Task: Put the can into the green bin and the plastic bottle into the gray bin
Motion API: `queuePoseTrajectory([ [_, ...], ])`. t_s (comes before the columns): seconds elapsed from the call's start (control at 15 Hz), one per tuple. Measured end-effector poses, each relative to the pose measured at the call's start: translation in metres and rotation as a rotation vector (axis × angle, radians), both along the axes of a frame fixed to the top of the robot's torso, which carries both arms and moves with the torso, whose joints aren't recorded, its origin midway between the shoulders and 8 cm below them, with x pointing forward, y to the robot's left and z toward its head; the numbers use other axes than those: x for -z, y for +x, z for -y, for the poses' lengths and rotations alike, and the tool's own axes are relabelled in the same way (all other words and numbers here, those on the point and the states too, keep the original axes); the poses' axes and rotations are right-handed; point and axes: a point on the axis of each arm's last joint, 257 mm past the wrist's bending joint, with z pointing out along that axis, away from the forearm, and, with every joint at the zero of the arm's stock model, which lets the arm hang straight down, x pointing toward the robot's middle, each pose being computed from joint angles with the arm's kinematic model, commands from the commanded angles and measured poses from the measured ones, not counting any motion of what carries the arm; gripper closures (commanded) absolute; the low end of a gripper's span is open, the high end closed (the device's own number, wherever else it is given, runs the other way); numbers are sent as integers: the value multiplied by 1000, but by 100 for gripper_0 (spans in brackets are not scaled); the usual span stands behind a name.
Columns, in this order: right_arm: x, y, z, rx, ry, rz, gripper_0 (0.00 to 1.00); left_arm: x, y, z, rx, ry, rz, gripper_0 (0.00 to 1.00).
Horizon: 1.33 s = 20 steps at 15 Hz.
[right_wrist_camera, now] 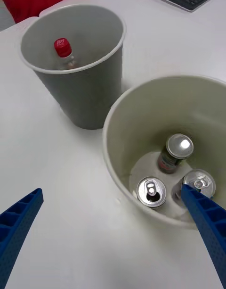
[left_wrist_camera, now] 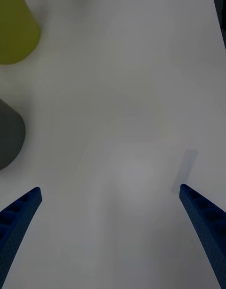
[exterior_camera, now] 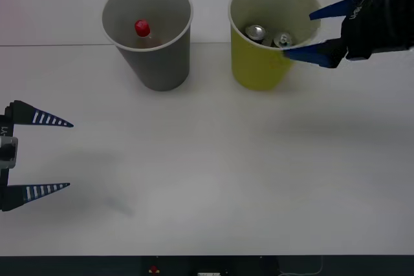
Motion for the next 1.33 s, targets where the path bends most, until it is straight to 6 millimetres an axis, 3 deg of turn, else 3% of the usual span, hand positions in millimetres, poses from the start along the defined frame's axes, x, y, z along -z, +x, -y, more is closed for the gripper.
queuePoseTrajectory([
  [0.53,46,-65,20,-174,-129,99,0,0,0,0,0,0,0,0],
  [0.93,81,-91,50,-247,-249,159,0,0,0,0,0,0,0,0],
  [1.33,107,-111,67,-337,-305,199,0,0,0,0,0,0,0,0],
])
